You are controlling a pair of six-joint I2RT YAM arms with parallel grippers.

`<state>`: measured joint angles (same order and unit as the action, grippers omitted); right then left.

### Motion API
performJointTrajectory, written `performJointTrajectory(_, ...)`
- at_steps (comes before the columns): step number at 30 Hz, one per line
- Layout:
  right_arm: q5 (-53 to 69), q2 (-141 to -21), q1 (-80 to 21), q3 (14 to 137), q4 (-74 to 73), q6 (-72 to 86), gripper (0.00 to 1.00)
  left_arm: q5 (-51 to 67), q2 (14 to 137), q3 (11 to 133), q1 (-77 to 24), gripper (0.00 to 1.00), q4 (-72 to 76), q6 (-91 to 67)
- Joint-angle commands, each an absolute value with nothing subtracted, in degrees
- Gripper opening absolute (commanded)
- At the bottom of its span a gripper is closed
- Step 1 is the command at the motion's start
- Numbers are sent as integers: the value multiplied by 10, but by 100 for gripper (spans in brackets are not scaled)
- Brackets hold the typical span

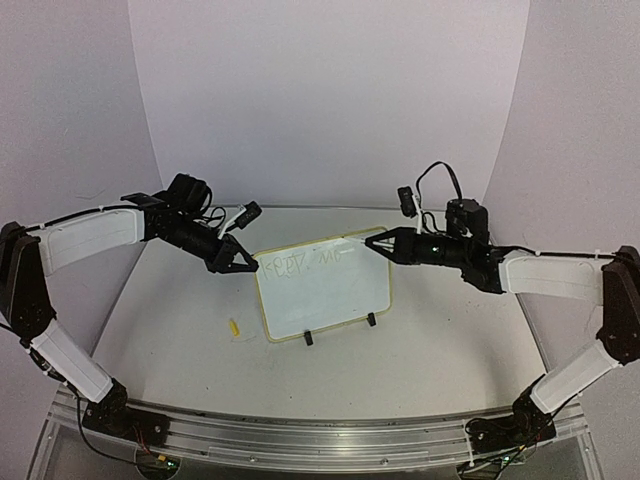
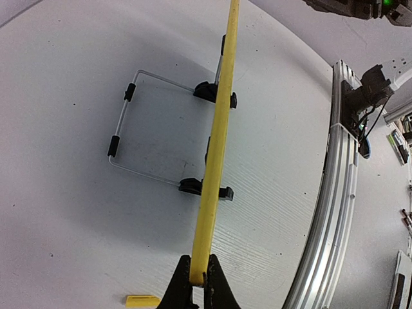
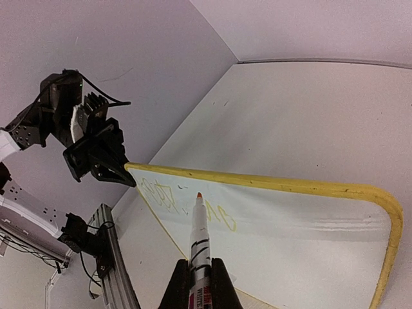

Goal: Write a sentence on the whiteboard
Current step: Write on the whiteboard with the whiteboard marker without the cap.

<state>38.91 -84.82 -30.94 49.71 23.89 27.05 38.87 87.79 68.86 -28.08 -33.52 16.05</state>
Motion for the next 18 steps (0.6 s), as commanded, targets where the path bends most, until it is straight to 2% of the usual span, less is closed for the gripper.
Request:
performJointTrajectory(1,372,-843,-311,489,260,269,0,356,885,695,-283,0,-336,179)
performJointTrajectory(18,348,-881,-312,495,254,260,0,356,886,695,-283,0,-337,179)
